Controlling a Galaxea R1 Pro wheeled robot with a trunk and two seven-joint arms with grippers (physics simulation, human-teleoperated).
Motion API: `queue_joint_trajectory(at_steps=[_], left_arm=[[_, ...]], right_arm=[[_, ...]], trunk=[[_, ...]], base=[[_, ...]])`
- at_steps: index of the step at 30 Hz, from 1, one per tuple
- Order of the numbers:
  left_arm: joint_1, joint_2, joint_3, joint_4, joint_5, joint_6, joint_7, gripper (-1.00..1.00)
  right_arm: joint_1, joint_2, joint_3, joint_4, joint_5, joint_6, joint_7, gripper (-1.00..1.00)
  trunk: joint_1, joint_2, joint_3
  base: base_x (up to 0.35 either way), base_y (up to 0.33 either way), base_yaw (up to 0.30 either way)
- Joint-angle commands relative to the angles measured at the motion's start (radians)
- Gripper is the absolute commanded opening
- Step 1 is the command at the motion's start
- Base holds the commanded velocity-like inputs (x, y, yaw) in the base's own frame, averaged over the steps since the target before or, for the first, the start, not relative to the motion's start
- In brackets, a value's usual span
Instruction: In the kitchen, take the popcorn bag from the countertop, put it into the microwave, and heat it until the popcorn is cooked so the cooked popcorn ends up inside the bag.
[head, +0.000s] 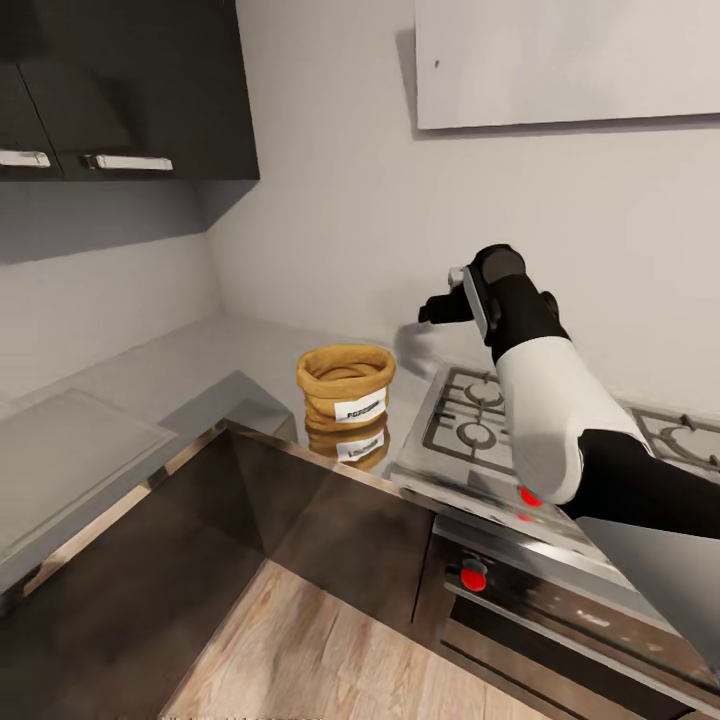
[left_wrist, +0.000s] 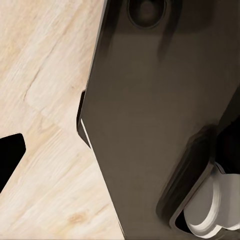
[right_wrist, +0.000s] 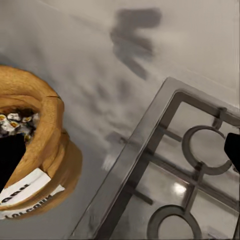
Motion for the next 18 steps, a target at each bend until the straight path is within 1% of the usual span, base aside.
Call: queue_joint_trajectory(at_steps=[1,6,18], left_arm=[[0.000,0.000,0.000,0.000,0.004,-0.002,0.003,1.00],[0.000,0.000,0.000,-0.001,0.004,-0.003,0.003,1.00],[0.000,0.000,0.000,-0.002,0.003,-0.004,0.003,1.00]], right_arm=[[-0.001,0.001,-0.006,0.007,0.008,0.003,0.009,1.00],[-0.001,0.001,-0.006,0.029,0.005,0.003,0.009,1.00],[-0.001,0.001,-0.011,0.031,0.008,0.003,0.006,1.00]], trunk=[[0.000,-0.001,-0.001],[0.000,-0.001,-0.001],[0.000,-0.001,-0.001]], base=[[0.000,0.000,0.294],[0.000,0.000,0.299],[0.000,0.000,0.295]])
